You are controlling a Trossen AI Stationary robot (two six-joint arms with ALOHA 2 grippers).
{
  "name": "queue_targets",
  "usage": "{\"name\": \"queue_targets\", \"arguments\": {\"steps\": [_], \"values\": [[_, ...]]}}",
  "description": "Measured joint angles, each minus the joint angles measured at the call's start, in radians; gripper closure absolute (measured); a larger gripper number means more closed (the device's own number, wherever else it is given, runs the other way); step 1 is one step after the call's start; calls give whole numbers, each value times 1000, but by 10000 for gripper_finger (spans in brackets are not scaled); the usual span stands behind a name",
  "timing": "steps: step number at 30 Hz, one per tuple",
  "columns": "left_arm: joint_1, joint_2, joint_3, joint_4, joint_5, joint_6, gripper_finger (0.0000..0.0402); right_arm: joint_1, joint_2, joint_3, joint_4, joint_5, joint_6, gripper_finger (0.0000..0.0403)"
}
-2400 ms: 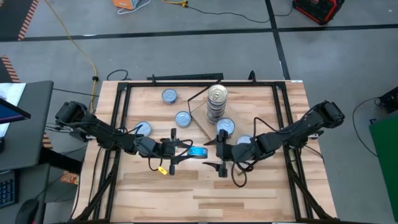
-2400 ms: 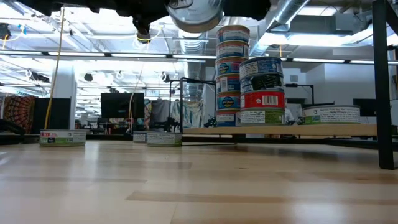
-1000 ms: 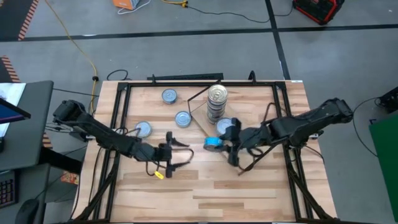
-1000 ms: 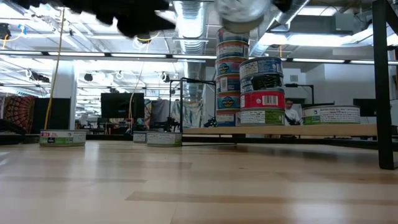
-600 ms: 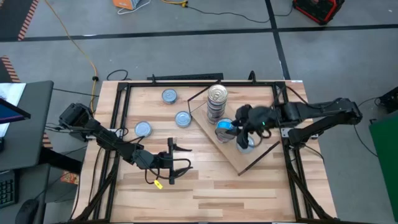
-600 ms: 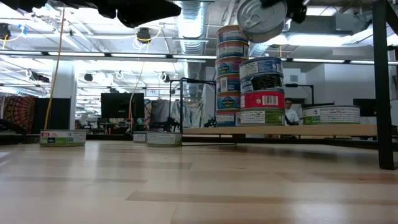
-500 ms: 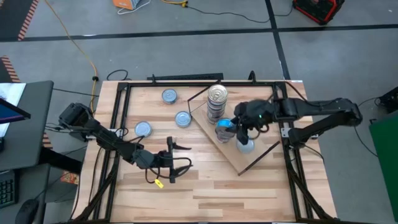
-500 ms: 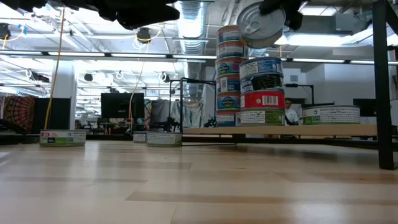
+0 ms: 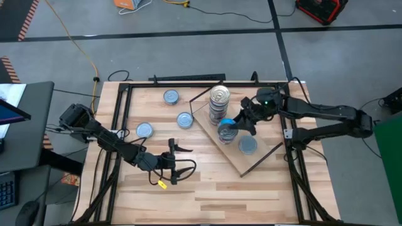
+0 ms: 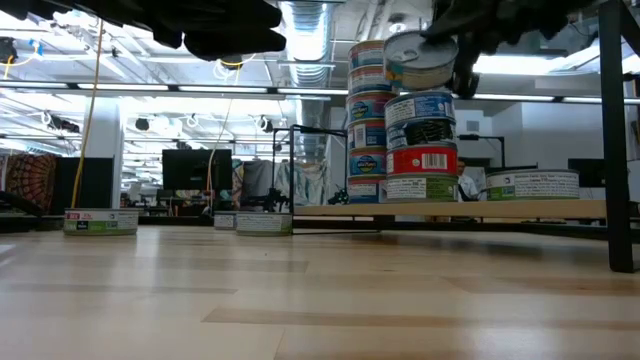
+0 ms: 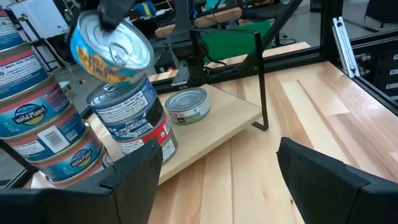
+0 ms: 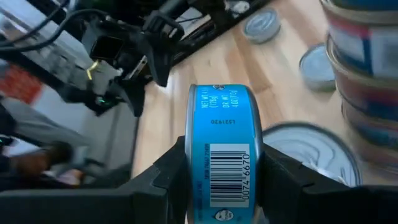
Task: Stack canned seafood by type on shelf
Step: Stack the blue tuna can on top of the blue tuna can on the shelf
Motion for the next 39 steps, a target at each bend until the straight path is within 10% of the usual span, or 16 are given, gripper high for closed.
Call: {"name": "queue_targets", "arguments": {"steps": [14, 39], "values": [[0, 0, 0, -1, -1, 8, 98, -160, 14, -65, 35, -167, 257, 204], [0, 0, 0, -3, -13, 13, 98, -163, 17, -1, -114, -115, 397, 87]]}}
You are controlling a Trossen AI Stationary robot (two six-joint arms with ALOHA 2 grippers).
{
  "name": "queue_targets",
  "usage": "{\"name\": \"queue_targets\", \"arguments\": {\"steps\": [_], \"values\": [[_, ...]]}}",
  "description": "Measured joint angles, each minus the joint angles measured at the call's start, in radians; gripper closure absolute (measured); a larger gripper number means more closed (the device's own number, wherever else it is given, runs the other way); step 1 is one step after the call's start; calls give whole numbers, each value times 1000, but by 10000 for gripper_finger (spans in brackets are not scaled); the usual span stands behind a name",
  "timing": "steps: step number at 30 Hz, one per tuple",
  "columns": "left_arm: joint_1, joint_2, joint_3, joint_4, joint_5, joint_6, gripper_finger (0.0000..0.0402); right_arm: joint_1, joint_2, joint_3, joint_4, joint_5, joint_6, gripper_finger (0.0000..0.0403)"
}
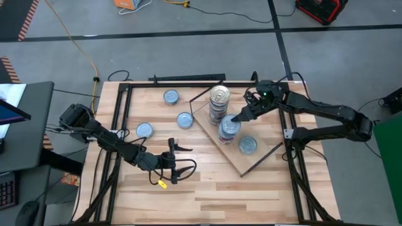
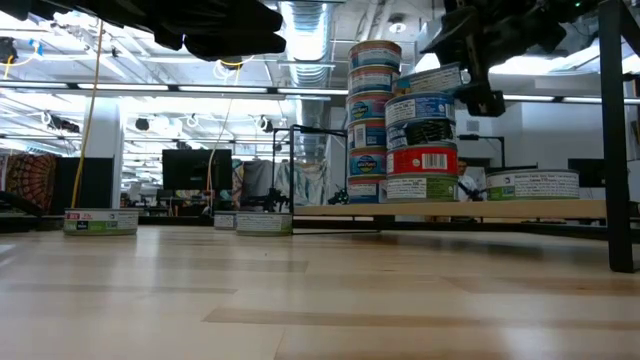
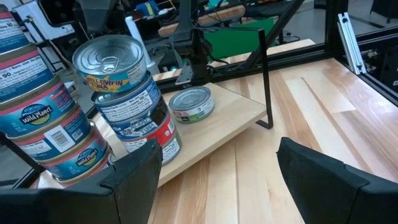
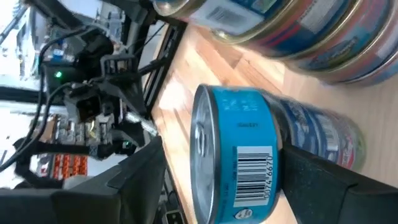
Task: Stack canned seafood by type on shelf
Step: Stack the blue tuna can on top of the blue tuna can on the shelf
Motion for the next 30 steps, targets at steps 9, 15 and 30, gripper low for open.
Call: {"name": "queue_targets", "arguments": {"steps": [9, 15, 30], "values": [[3, 0, 0, -5, -1, -7, 98, 15, 50, 32, -35, 35, 11, 87], [-13, 0, -1, -4, -64, 30, 97, 6, 70, 33, -42, 29, -11, 87], [-66, -62, -1, -147, -143, 50, 97, -26, -81, 52, -156, 23, -68, 87]]}}
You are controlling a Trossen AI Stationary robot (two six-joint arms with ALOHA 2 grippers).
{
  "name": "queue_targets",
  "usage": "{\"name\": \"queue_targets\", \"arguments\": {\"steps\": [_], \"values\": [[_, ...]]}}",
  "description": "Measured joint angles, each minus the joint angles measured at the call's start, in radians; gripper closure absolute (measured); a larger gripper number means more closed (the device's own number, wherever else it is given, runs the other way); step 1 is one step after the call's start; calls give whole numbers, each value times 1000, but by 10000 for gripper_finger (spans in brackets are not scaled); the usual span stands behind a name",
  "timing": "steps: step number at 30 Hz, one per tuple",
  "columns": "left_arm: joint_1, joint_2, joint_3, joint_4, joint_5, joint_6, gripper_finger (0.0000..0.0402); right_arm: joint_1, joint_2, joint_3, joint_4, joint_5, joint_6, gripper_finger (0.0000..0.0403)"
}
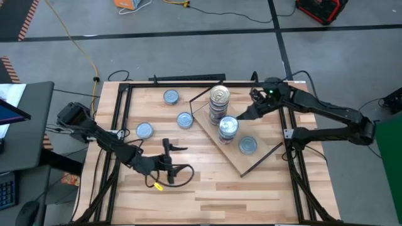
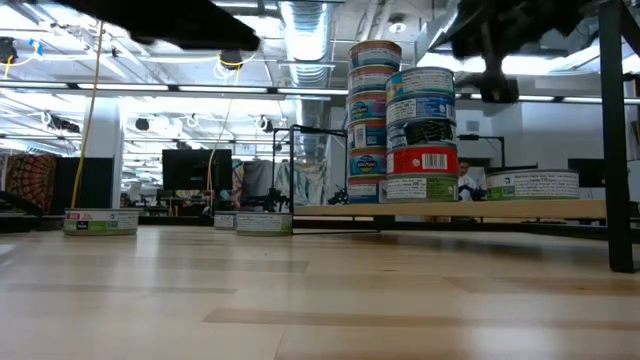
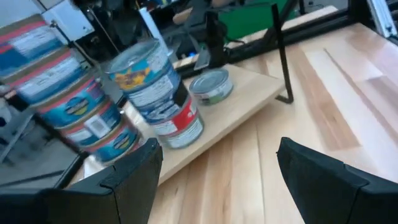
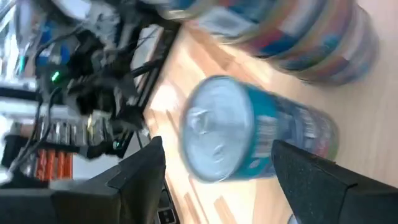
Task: Stack canned seafood by type on shelf
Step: Stack the blue tuna can on top of the blue tuna can on the shelf, then stack the green tuna can on top of the green tuna can on the shelf
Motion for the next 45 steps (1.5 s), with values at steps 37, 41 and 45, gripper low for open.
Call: {"name": "queue_targets", "arguments": {"steps": [37, 41, 45], "values": [[36, -196, 0, -451, 8, -463, 97, 667, 12, 143, -277, 964, -496, 93], [99, -90, 1, -258, 21, -338, 97, 646, -6, 144, -339, 986, -483, 93], [186, -14, 1, -80, 128, -267, 97, 632, -4, 144, -359, 978, -451, 93]]}}
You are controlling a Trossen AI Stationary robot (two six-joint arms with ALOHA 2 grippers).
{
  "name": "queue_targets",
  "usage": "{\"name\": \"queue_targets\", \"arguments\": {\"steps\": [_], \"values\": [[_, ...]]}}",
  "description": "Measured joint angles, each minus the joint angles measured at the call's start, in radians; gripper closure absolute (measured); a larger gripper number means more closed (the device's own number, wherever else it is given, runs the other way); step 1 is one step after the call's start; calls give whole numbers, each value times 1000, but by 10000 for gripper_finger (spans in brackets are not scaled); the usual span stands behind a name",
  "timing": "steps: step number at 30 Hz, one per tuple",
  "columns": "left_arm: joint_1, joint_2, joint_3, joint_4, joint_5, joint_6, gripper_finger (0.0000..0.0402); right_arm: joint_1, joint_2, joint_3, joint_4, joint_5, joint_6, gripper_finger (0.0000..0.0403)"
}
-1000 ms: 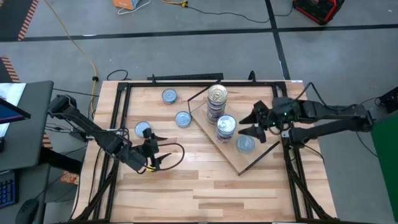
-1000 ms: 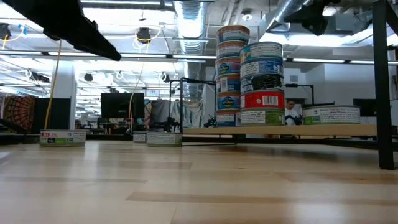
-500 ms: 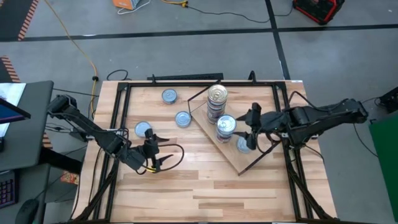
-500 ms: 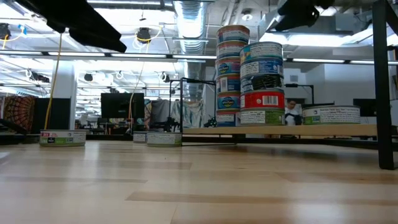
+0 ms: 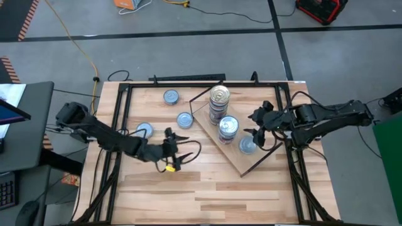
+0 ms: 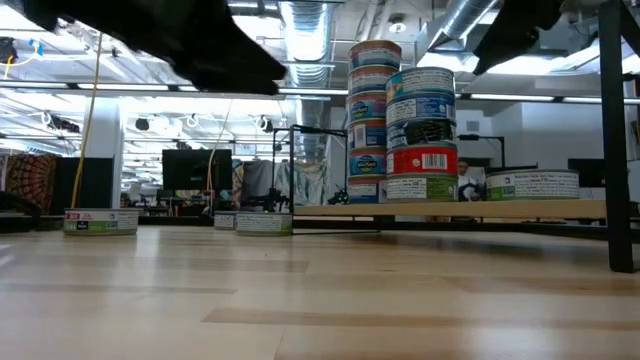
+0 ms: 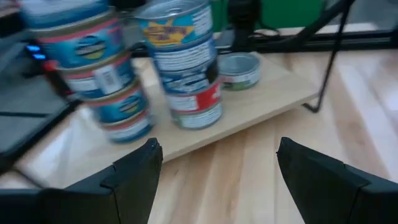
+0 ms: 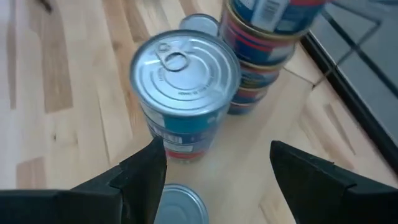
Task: Stack canned seafood by type on shelf
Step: Stack the green tuna can on top of the green tuna can on the shelf
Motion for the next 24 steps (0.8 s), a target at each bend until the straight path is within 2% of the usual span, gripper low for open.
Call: {"name": "queue_targets", "arguments": {"steps": [4, 6, 11, 16, 20, 24], "values": [[70, 23, 0, 57, 139, 5, 97, 11, -4, 0, -24, -2, 32, 93], [82, 16, 0, 28, 158, -4, 97, 32, -10, 0, -16, -2, 33, 93], [49, -68, 0, -172, 78, -5, 97, 138, 1, 0, 123, 38, 47, 93], [62, -160, 0, -439, 26, -134, 97, 230, 56, 0, 256, 153, 17, 93], [99, -186, 0, -643, 15, -225, 97, 244, 129, 0, 482, 215, -78, 93], [163, -186, 0, -723, 57, -283, 97, 246, 194, 0, 663, 206, -233, 93]]}}
